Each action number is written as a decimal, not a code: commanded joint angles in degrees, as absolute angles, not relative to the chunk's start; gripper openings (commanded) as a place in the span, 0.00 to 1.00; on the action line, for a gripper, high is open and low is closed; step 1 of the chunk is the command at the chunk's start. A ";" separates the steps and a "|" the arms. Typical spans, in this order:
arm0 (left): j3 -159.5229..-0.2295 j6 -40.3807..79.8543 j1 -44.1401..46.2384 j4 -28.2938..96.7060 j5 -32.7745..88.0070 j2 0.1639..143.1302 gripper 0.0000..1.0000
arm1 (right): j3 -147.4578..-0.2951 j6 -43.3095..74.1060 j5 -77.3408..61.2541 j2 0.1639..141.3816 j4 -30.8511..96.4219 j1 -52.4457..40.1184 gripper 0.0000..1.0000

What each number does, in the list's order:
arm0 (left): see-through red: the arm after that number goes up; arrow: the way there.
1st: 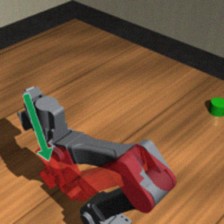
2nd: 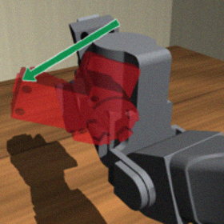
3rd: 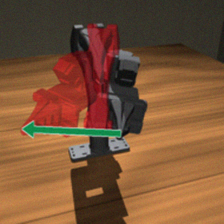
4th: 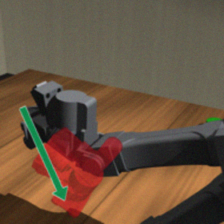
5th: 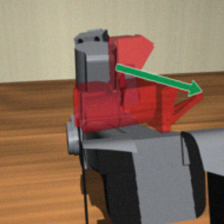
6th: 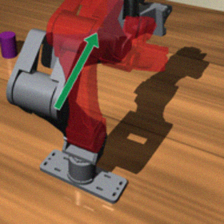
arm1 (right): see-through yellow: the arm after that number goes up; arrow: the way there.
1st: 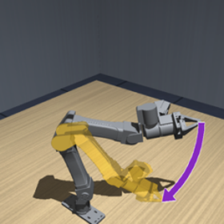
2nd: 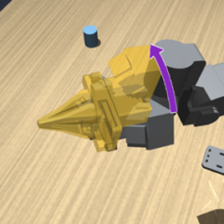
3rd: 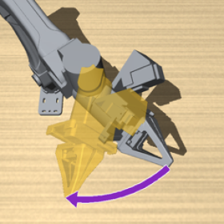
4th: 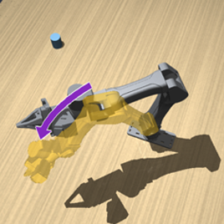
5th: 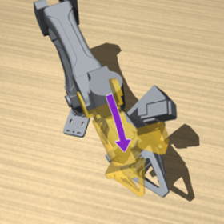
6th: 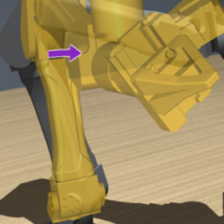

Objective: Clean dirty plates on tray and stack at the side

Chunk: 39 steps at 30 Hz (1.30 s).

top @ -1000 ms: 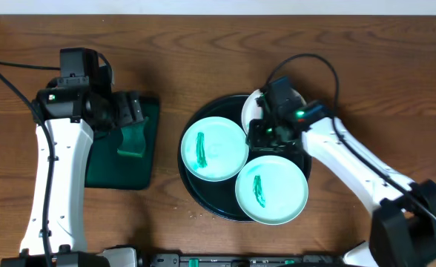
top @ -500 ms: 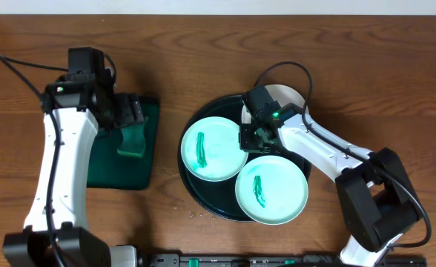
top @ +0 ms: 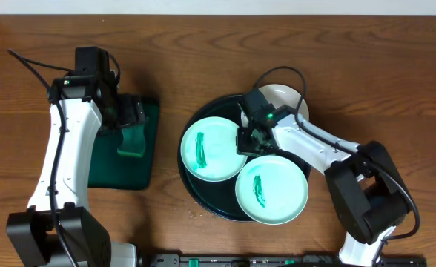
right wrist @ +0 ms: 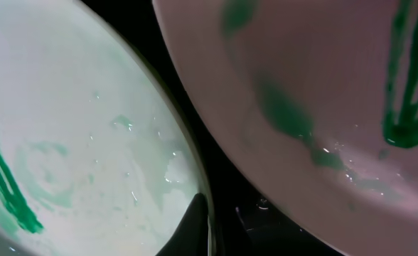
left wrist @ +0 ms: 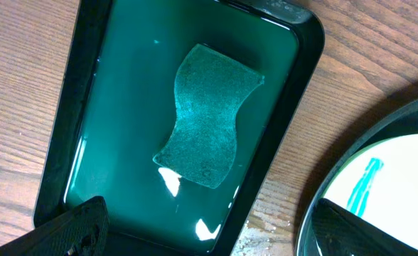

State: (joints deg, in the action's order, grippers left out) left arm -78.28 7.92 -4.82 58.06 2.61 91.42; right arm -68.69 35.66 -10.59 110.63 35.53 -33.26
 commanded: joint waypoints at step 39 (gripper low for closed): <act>-75.11 5.02 -5.08 47.68 2.94 113.71 0.41 | -71.57 34.65 -12.32 113.38 35.55 -33.74 0.01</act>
State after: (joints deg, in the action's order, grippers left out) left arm -75.77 4.91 -4.82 47.51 2.74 111.00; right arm -70.37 35.33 -11.09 111.77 36.49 -33.23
